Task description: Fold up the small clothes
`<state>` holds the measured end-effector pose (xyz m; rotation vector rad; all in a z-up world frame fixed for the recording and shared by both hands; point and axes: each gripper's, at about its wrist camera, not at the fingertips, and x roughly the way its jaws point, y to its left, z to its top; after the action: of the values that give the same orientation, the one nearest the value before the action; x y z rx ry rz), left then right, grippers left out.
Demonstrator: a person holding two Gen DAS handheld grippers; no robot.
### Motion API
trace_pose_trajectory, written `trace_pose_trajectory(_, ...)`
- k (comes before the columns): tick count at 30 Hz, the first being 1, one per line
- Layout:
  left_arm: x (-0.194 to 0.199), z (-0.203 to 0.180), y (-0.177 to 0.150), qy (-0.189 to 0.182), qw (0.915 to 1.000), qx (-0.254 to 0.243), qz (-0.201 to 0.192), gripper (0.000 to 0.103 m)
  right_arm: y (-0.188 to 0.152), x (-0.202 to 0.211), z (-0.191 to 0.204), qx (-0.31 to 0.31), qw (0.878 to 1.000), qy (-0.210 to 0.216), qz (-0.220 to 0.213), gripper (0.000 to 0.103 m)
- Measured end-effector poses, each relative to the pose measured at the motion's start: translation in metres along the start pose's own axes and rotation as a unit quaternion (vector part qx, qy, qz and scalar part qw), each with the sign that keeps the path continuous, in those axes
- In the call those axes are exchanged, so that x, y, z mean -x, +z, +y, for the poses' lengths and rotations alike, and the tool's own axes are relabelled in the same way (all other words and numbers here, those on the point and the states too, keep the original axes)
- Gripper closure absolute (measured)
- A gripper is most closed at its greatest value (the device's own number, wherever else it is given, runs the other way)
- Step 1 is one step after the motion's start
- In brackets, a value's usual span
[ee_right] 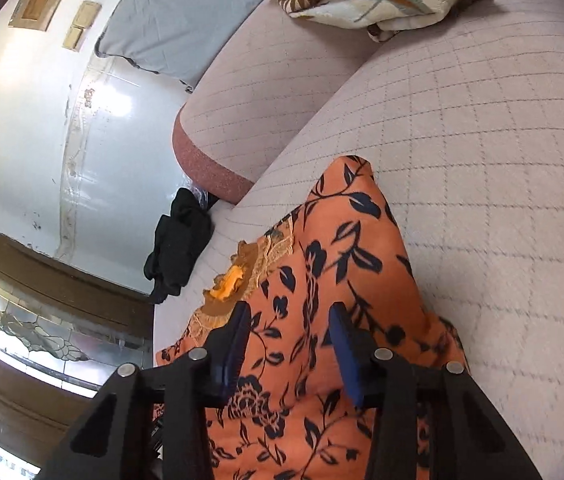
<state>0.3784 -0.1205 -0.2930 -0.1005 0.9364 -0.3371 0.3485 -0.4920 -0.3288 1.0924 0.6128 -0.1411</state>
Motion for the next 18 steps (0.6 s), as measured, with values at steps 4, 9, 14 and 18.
trace_pose_trajectory(4,-0.017,0.002,0.002,0.009,0.9998,0.011,0.013,0.024,-0.005,-0.033,-0.028,-0.043,0.996,-0.025,0.067,0.058)
trace_pose_trajectory(9,-0.027,-0.002,0.005,-0.016,0.9997,-0.003,0.017,0.061,-0.008,-0.036,-0.032,-0.045,0.995,-0.030,0.084,0.068)
trace_pose_trajectory(14,-0.035,-0.005,0.014,-0.022,0.9994,-0.018,0.020,0.085,-0.013,-0.041,-0.024,-0.015,0.995,-0.054,0.080,0.068)
trace_pose_trajectory(18,-0.023,-0.001,0.019,-0.050,0.9987,0.003,0.008,0.095,-0.014,-0.044,-0.022,-0.006,0.995,-0.057,0.078,0.068)
